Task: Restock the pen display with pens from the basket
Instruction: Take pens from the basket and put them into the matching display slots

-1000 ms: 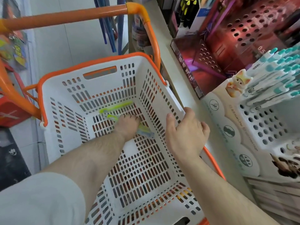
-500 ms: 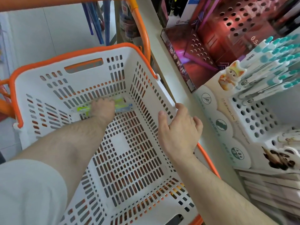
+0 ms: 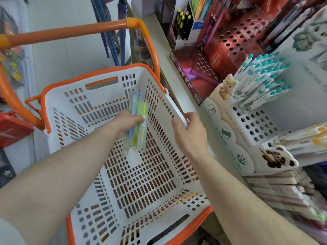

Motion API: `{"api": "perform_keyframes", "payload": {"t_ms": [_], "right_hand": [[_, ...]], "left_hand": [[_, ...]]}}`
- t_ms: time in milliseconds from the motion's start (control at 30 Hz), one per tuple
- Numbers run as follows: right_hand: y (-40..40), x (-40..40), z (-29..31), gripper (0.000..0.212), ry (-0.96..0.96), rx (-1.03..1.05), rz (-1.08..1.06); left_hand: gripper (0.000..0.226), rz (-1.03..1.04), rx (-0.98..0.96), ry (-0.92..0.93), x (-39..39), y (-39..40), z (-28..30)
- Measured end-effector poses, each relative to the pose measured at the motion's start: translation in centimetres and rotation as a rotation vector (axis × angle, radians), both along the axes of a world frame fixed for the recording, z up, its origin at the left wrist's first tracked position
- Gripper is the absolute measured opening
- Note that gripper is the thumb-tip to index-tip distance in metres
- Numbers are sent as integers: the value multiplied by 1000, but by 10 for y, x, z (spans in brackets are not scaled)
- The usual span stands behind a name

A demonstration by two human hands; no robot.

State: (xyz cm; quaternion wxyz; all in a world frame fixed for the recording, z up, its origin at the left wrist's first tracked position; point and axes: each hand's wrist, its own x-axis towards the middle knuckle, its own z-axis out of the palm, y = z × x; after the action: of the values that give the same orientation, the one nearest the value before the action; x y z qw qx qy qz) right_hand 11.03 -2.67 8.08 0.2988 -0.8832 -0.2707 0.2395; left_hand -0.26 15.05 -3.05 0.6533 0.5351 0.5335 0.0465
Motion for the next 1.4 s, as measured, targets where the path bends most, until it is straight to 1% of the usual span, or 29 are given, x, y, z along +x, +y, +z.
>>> {"api": "perform_keyframes", "payload": {"t_ms": [100, 133, 200, 267, 300, 333, 367, 433, 467, 567, 667, 767, 867, 933, 967, 1000, 1033, 1100, 1167, 1200, 1233, 1300, 1333, 1400], "right_hand": [[-19, -2, 19, 44, -48, 92, 29], [-28, -4, 25, 40, -31, 116, 28], [-47, -8, 36, 31, 84, 120, 16], [-65, -13, 46, 32, 269, 100, 2], [-74, -15, 49, 33, 352, 93, -5], [-84, -16, 53, 33, 394, 97, -4], [-94, -17, 56, 31, 392, 106, -2], [-113, -16, 64, 20, 347, 173, -24], [-124, -13, 69, 17, 324, 218, -53], [-158, -3, 86, 29, 239, 363, -143], [-196, 7, 109, 28, 200, 536, -187], [-234, 17, 133, 23, 306, 654, -316], [-269, 28, 153, 29, 483, 756, -442], [-291, 34, 165, 27, 559, 840, -514], [-301, 36, 171, 20, 581, 888, -539], [-312, 37, 178, 14, 607, 951, -557], [-323, 38, 183, 16, 633, 1026, -572], [-349, 43, 189, 27, 667, 1163, -565], [-371, 50, 193, 55, 636, 1239, -496], [-381, 54, 194, 65, 575, 1244, -462], [-387, 58, 195, 62, 485, 1219, -448], [-396, 66, 199, 34, 226, 1091, -490], [-398, 70, 202, 25, 75, 1014, -532], [-399, 79, 208, 19, -169, 897, -551]], "left_hand": [[14, 147, -117, -263, -1, -31, 45], [10, 187, -137, -331, -1, -44, 58], [10, 248, -163, -444, -2, -70, 81], [17, 275, -176, -512, 2, -95, 98], [18, 275, -170, -523, 6, -107, 105], [16, 272, -165, -531, 11, -120, 113], [12, 262, -159, -535, 18, -131, 120], [8, 220, -156, -552, 33, -154, 134], [8, 188, -148, -560, 41, -163, 141], [8, 128, -118, -571, 66, -188, 158], [11, 110, -98, -601, 91, -206, 174], [15, 58, -118, -646, 112, -227, 190], [2, -138, -126, -659, 128, -259, 204], [9, -268, -99, -650, 140, -284, 212], [9, -299, -72, -642, 148, -295, 215], [8, -306, -47, -633, 156, -307, 218], [7, -296, -35, -627, 163, -318, 221], [15, -289, -44, -645, 175, -336, 226], [24, -374, -23, -677, 184, -352, 229], [25, -413, -8, -681, 186, -358, 231], [26, -439, 7, -677, 188, -364, 232], [30, -455, 25, -678, 191, -373, 234], [32, -453, 30, -683, 192, -377, 235], [27, -436, 40, -691, 193, -383, 238]]}}
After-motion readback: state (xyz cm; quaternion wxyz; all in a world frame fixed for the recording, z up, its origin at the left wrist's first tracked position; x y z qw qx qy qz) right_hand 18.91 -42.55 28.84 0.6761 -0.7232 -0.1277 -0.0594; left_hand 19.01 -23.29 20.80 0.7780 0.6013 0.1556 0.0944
